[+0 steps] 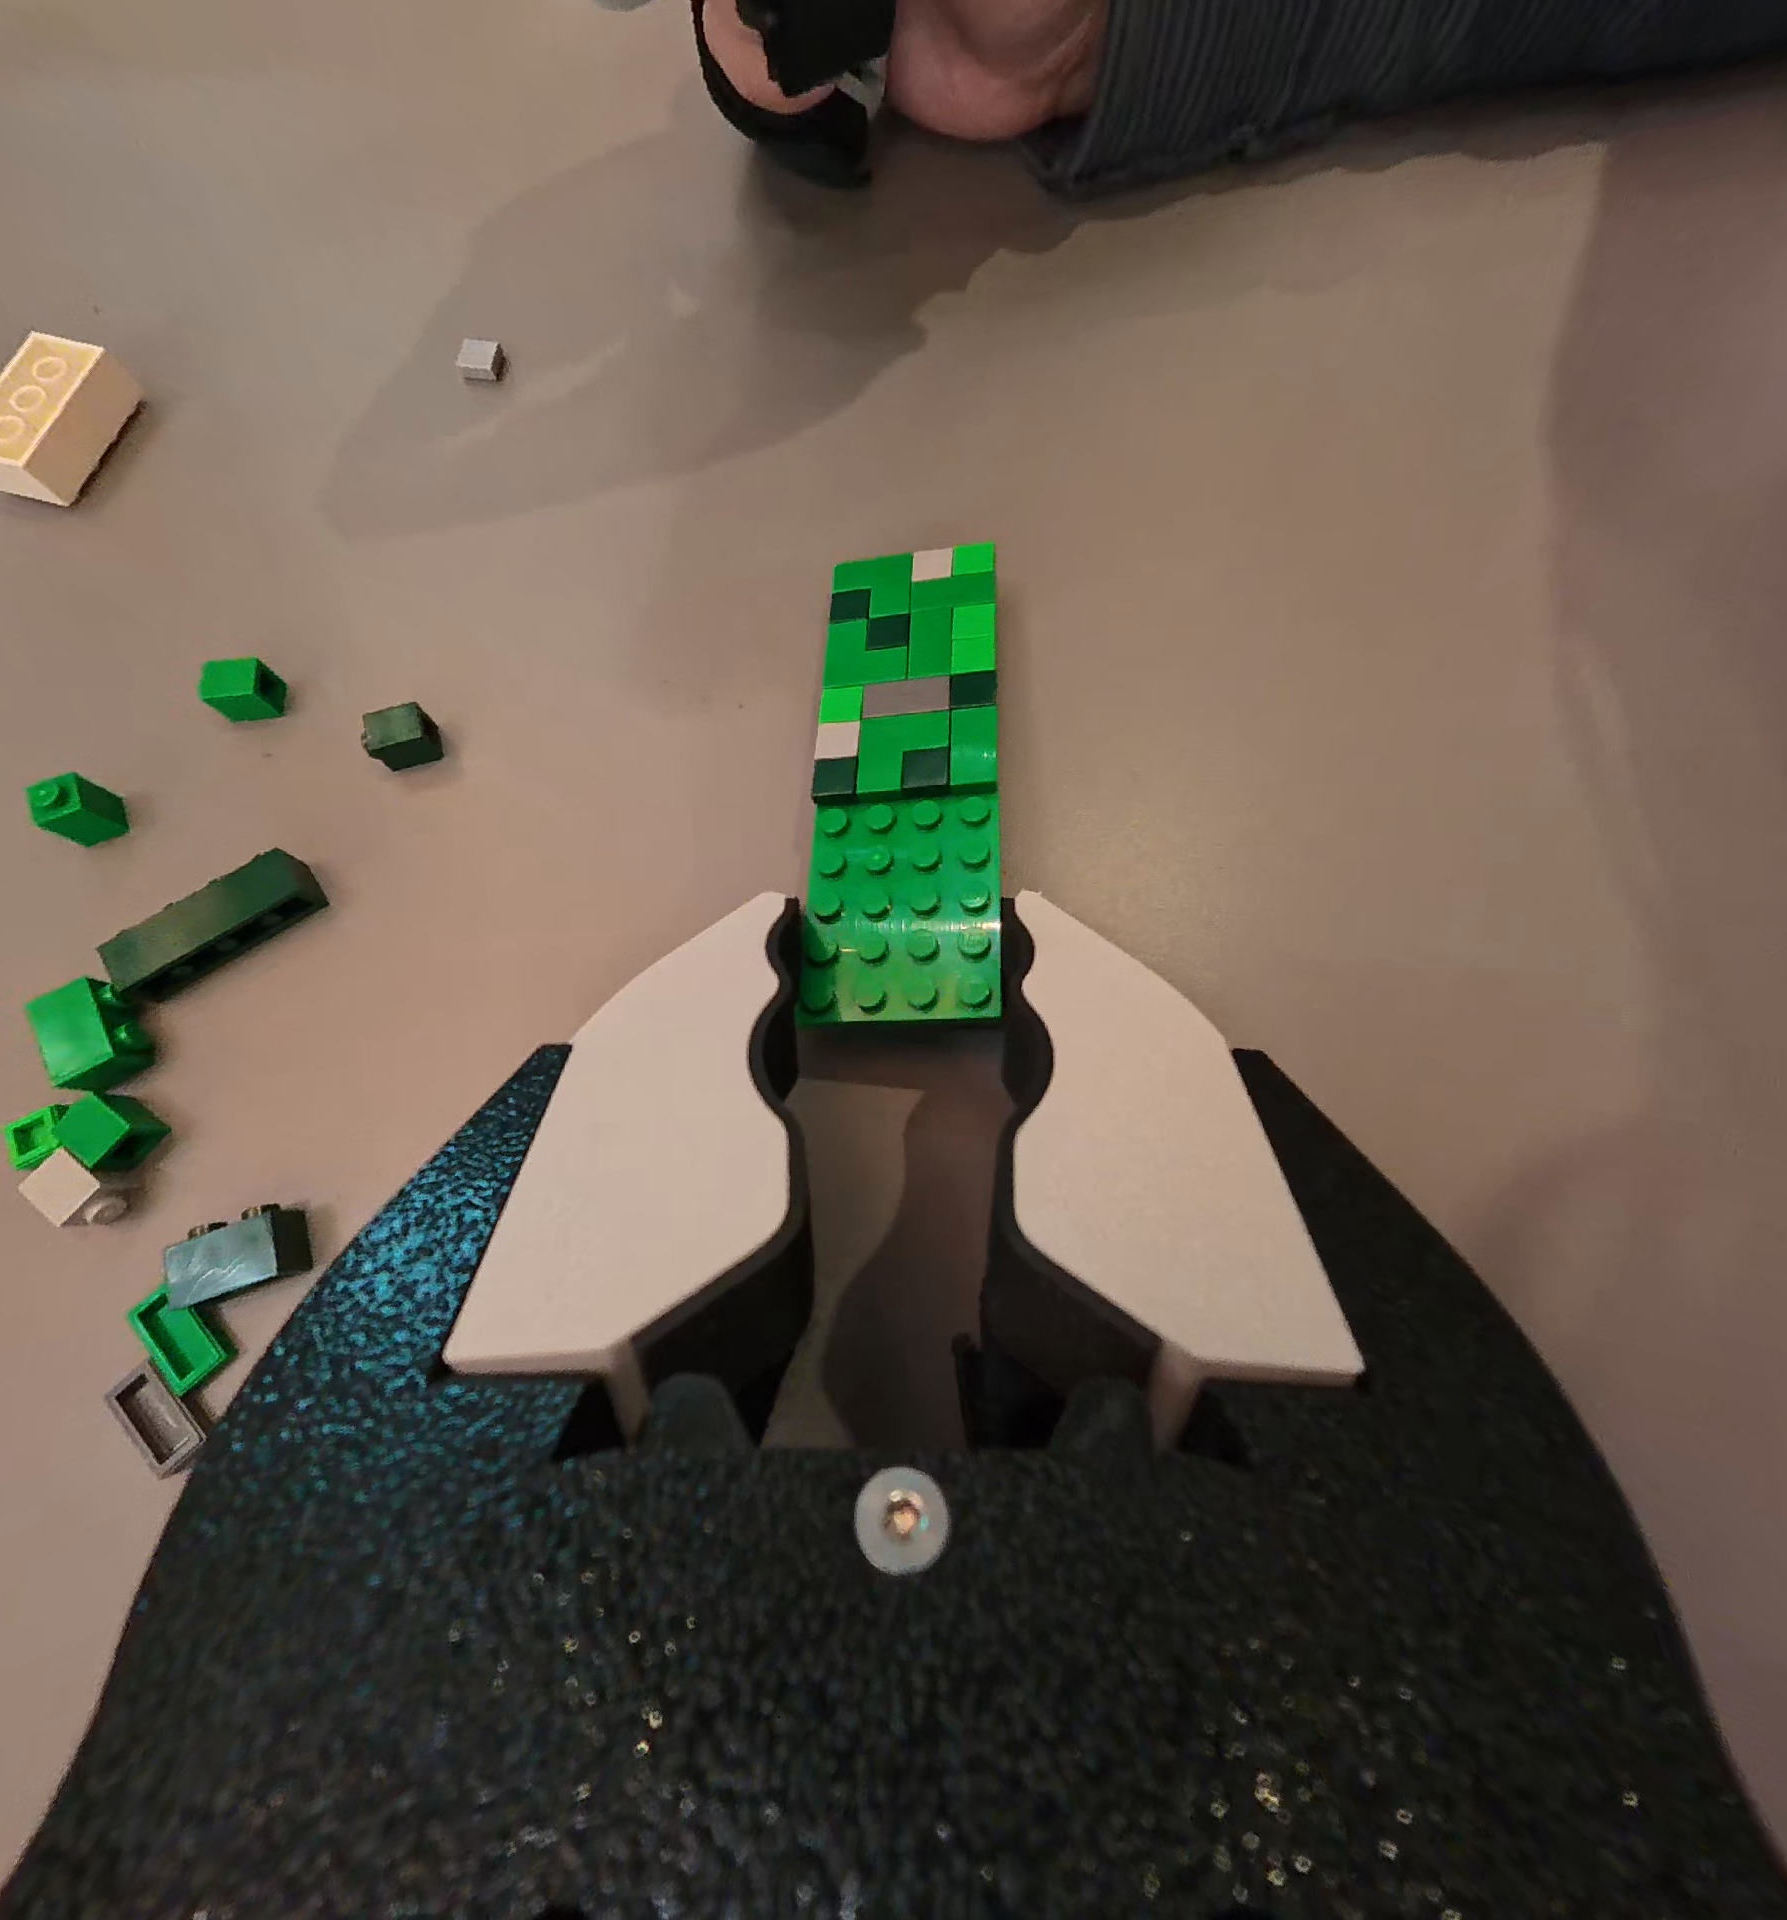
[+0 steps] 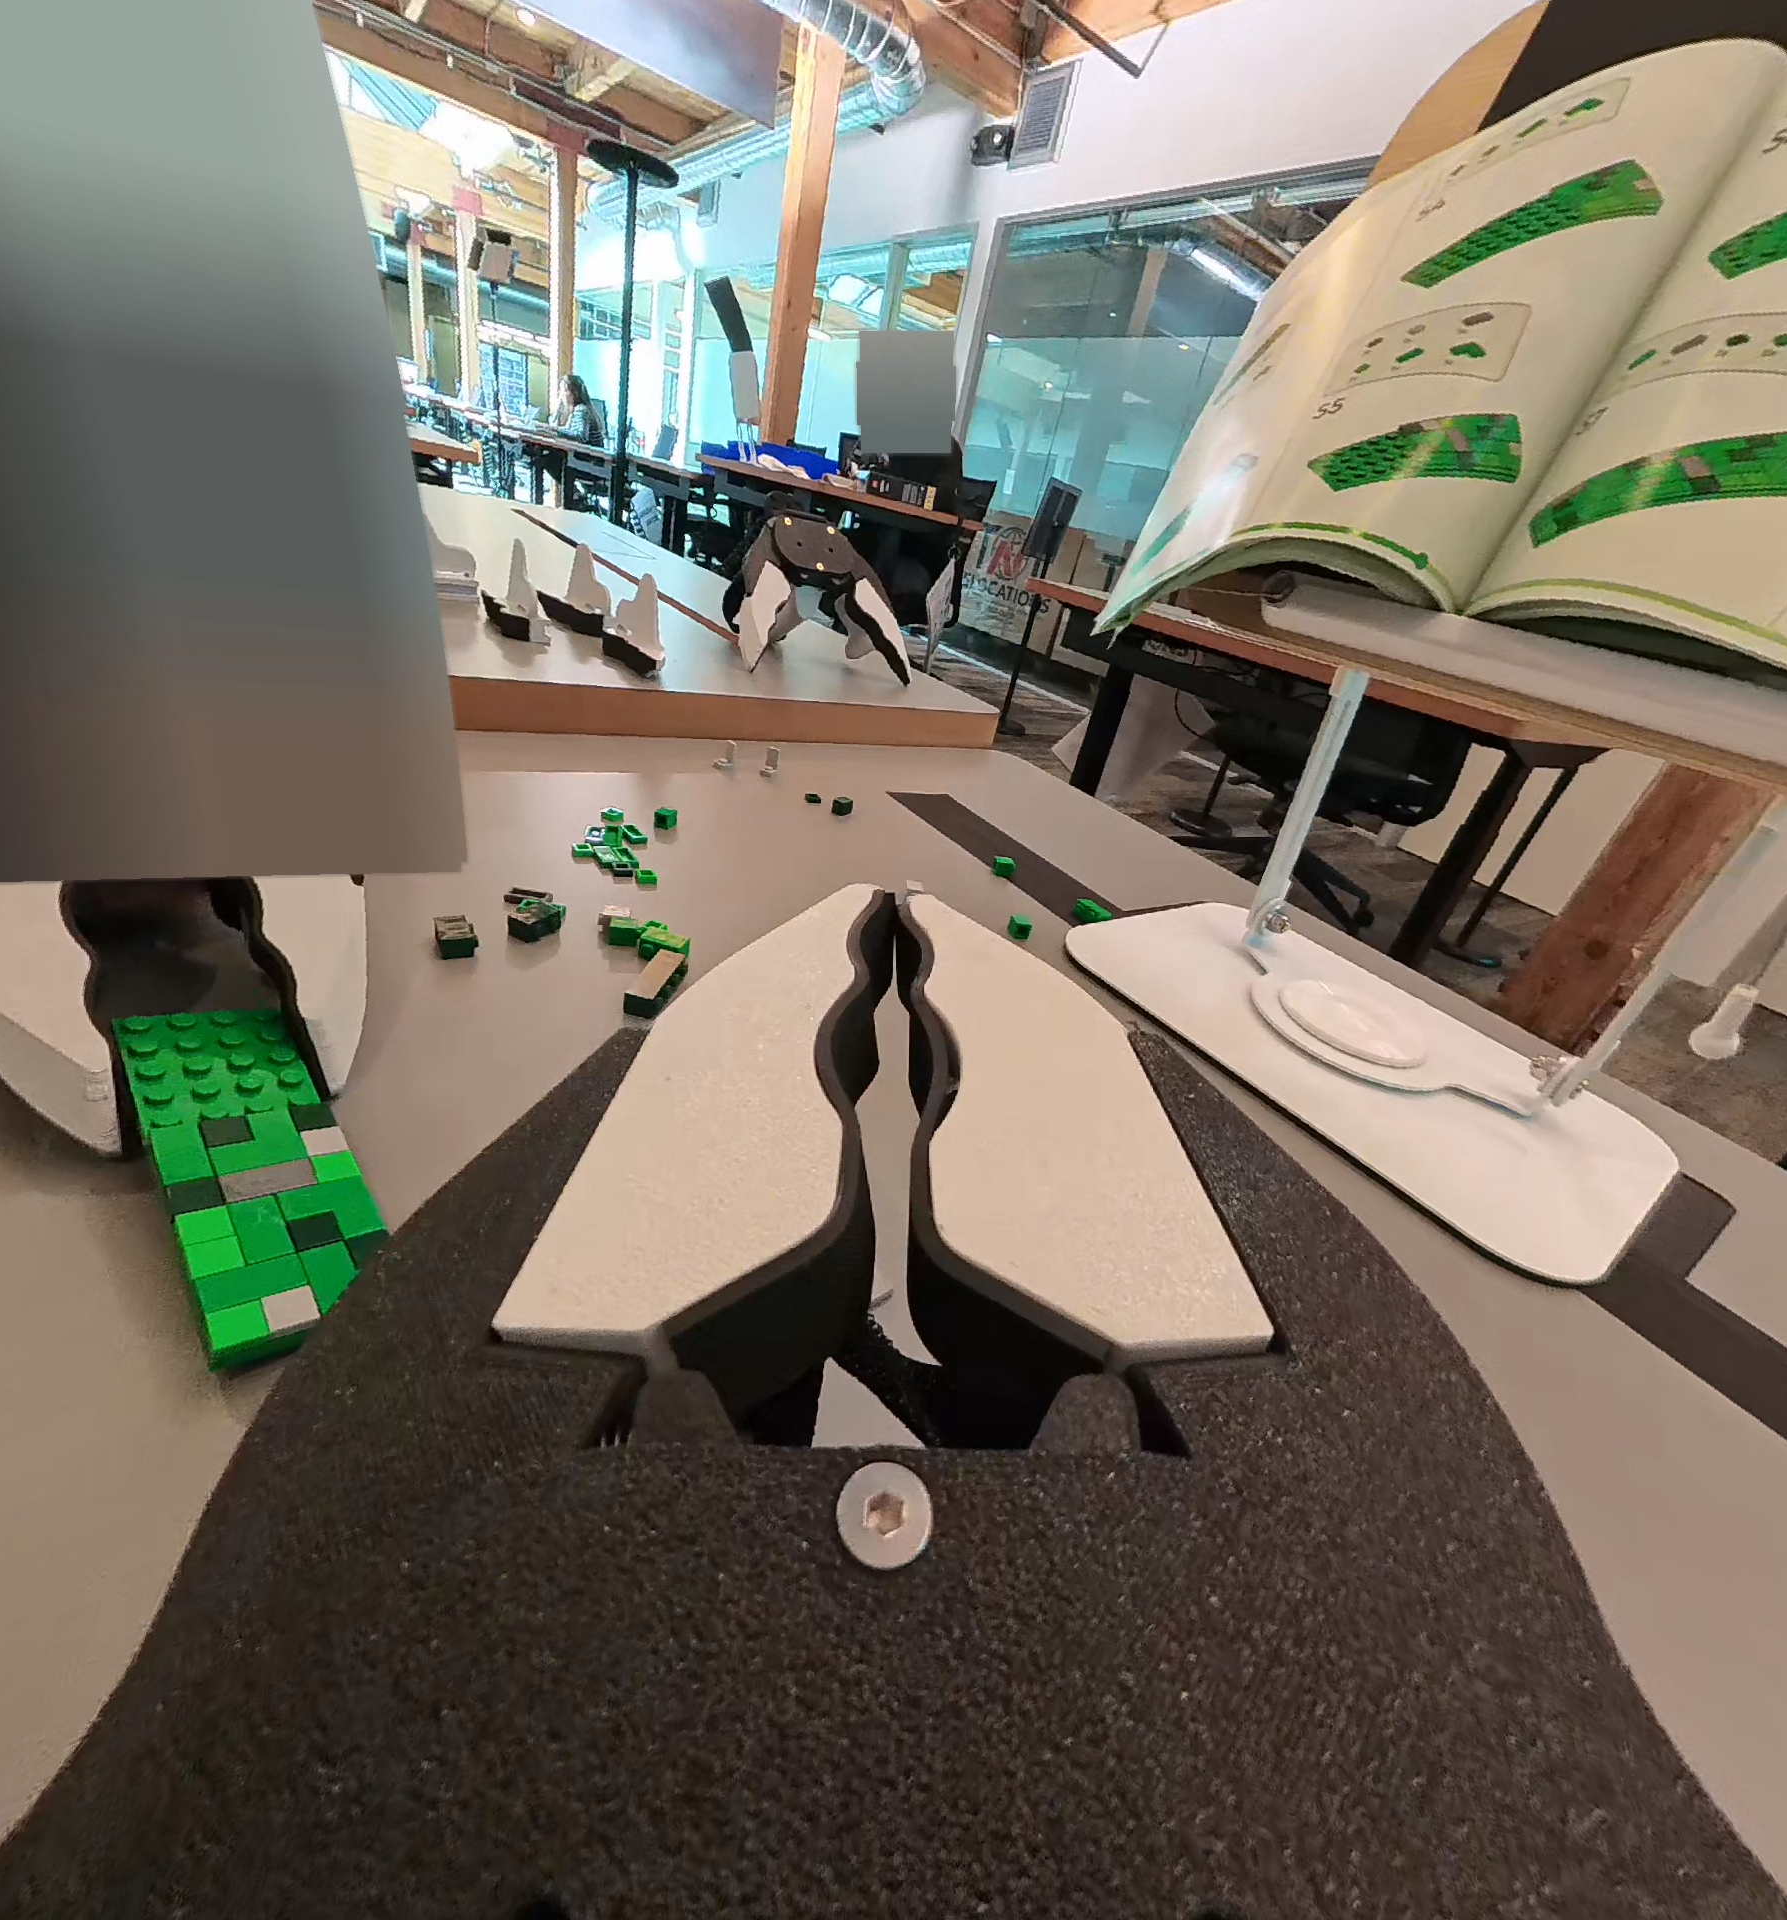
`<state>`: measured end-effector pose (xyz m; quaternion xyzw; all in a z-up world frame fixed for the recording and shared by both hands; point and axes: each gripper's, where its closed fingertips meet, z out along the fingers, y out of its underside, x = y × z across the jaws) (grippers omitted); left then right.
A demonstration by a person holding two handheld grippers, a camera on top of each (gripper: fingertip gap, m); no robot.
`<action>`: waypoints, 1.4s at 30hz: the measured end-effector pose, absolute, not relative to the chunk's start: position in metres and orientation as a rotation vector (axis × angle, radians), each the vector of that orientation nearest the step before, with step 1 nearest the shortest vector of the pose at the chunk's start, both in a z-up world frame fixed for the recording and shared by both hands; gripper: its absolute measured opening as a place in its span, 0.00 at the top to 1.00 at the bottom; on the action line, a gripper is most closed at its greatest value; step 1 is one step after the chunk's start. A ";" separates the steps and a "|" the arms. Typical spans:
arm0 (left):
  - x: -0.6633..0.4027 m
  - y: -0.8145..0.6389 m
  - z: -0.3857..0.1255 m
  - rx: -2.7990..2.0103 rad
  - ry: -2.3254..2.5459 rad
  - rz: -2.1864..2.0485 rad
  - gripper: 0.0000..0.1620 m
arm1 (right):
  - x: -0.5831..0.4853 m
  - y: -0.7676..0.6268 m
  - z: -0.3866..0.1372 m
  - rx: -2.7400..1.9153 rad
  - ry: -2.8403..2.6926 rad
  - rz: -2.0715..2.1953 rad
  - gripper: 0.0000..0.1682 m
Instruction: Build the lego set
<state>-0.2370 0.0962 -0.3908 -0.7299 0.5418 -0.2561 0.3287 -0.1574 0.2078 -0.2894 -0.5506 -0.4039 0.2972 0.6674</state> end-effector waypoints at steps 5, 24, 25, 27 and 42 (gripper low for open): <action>-0.237 0.096 -0.391 -1.912 1.417 -0.673 0.78 | -0.161 0.205 -0.292 -1.233 -0.944 0.652 1.00; -0.237 0.096 -0.391 -1.916 1.415 -0.684 0.78 | -0.165 0.201 -0.295 -1.215 -0.992 0.614 1.00; -0.237 0.096 -0.391 -1.916 1.415 -0.684 0.78 | -0.166 0.201 -0.295 -1.214 -0.993 0.613 1.00; -0.237 0.096 -0.391 -1.916 1.415 -0.683 0.78 | -0.166 0.201 -0.295 -1.213 -0.994 0.612 1.00; -0.237 0.096 -0.391 -1.917 1.414 -0.683 0.78 | -0.168 0.198 -0.297 -1.203 -1.027 0.584 1.00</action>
